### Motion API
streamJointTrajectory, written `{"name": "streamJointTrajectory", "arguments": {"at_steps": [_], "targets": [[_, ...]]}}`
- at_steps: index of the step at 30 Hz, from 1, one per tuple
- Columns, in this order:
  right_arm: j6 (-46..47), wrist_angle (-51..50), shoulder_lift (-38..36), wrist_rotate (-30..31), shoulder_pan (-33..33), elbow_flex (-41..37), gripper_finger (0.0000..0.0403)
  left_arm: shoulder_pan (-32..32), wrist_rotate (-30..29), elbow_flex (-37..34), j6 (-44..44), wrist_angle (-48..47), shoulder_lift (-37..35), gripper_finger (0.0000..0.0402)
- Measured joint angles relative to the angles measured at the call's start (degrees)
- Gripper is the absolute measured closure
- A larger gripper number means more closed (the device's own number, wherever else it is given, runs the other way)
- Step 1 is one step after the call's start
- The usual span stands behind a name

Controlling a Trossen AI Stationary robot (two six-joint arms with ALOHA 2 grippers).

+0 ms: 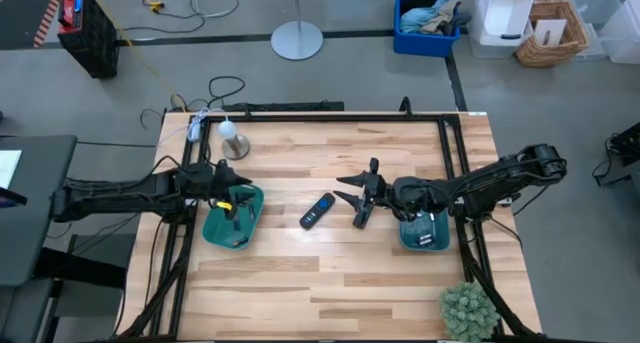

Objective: Sort batteries
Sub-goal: Return to Home Position

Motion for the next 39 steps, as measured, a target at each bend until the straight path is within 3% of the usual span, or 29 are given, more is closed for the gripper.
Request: {"name": "streamJointTrajectory", "arguments": {"at_steps": [9, 12, 17, 21, 28, 39], "targets": [[-4.18, -7.58, -10.17, -0.15, 3.81, -2.93, 0.0233, -6.1, 0.39, 0.01, 7.12, 8.62, -2.33, 0.0229], [-6.48, -3.0, -14.68, -0.1, 4.35, -8.24, 0.0272, -7.5, 0.36, -0.01, 8.94, 9.8, -3.62, 0.0265], [-8.21, 1.46, -21.71, -0.15, 4.37, -17.0, 0.0377, -9.67, 0.58, -0.03, 11.37, 9.98, -4.8, 0.0342], [-8.21, 1.65, -26.6, -1.25, 4.34, -21.54, 0.0391, -11.25, 0.95, -0.03, 14.4, 10.88, -5.9, 0.0393], [-9.06, 2.23, -34.33, -4.6, 4.62, -28.08, 0.0399, -12.54, 2.81, -5.14, 14.91, 20.71, -6.4, 0.0401], [-7.48, 0.95, -47.27, -4.6, 4.56, -36.76, 0.0399, -12.52, 2.9, -9.44, 15.12, 23.72, -8.79, 0.0401]]}}
